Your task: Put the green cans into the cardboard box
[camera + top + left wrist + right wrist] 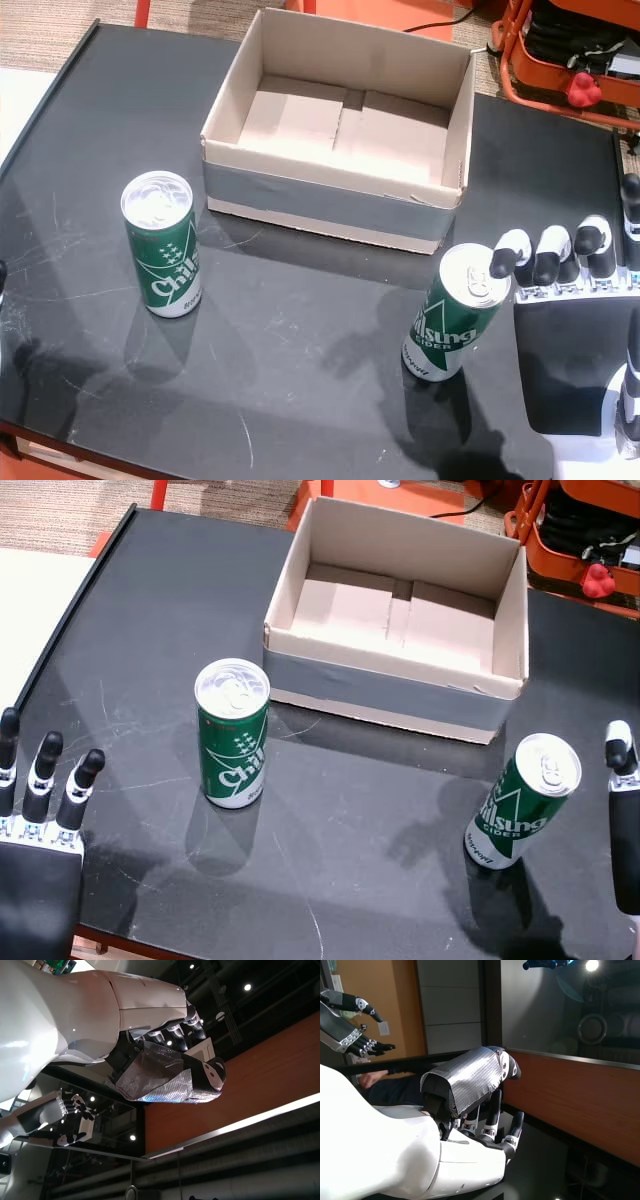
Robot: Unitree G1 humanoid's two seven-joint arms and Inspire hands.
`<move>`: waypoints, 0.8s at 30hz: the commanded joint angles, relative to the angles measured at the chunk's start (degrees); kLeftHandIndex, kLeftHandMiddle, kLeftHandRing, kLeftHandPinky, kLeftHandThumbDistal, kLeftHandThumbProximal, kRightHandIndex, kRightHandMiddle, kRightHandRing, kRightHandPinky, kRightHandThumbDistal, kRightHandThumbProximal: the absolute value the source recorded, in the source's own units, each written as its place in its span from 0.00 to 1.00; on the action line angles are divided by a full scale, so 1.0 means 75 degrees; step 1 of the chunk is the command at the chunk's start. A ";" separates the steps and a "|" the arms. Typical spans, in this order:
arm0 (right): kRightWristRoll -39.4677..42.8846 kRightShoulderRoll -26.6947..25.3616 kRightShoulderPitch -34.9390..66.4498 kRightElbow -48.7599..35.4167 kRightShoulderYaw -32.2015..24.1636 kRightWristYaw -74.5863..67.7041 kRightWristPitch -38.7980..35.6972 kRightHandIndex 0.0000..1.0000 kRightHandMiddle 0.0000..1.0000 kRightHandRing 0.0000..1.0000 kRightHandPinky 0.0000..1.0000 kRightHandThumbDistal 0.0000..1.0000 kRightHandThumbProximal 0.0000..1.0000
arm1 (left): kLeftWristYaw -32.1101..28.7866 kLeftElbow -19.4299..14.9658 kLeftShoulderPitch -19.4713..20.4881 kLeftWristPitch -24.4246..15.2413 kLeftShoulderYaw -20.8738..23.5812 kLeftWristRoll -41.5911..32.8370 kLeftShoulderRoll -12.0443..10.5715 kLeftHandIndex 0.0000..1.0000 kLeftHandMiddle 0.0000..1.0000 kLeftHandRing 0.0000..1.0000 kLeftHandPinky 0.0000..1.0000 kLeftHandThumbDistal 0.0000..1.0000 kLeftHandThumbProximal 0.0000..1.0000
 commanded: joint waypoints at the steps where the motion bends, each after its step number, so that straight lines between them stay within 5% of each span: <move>1: -0.0006 0.0033 -0.0017 0.0070 -0.0018 0.0054 -0.0043 0.49 0.47 0.58 0.77 0.72 0.80 | -0.0009 0.0026 0.0063 -0.0046 0.0012 0.0065 -0.0021 0.77 0.78 0.83 0.90 0.40 0.55; 9: -0.0167 0.0172 -0.0049 0.0066 -0.0073 0.0070 -0.0461 0.48 0.48 0.57 0.76 0.75 0.81 | -0.0092 0.0096 0.0001 -0.0017 0.0022 0.0038 0.0015 0.77 0.79 0.84 0.91 0.38 0.55; 13: -0.1165 0.0926 -0.0571 0.0315 -0.0512 0.0547 -0.4166 0.41 0.48 0.57 0.70 0.72 0.69 | -0.0075 0.0132 -0.0010 -0.0030 0.0047 0.0041 0.0020 0.76 0.78 0.83 0.90 0.38 0.55; 15: -0.1863 0.1146 -0.0945 0.0790 -0.0716 0.0510 -0.6705 0.55 0.57 0.62 0.72 0.92 0.69 | -0.0058 0.0170 -0.0027 -0.0014 0.0051 0.0060 0.0044 0.76 0.78 0.83 0.90 0.39 0.55; 17: -0.2837 0.1247 -0.0973 0.1257 -0.0894 -0.0102 -0.8585 0.74 0.71 0.71 0.76 0.93 0.68 | -0.0053 0.0165 -0.0026 0.0117 0.0027 0.0015 0.0083 0.77 0.78 0.84 0.90 0.37 0.51; 20: -0.3422 0.1163 -0.0947 0.1748 -0.0721 -0.0840 -0.9538 0.88 0.80 0.77 0.80 0.94 0.60 | 0.0002 0.0079 -0.0007 0.0220 0.0027 -0.0047 0.0092 0.77 0.78 0.83 0.89 0.39 0.49; 24: -0.4141 0.0800 -0.0948 0.2431 -0.0283 -0.1995 -1.0381 0.93 0.83 0.81 0.80 0.97 0.58 | -0.0055 0.0146 -0.0043 0.0302 0.0065 -0.0072 0.0096 0.77 0.78 0.83 0.89 0.38 0.48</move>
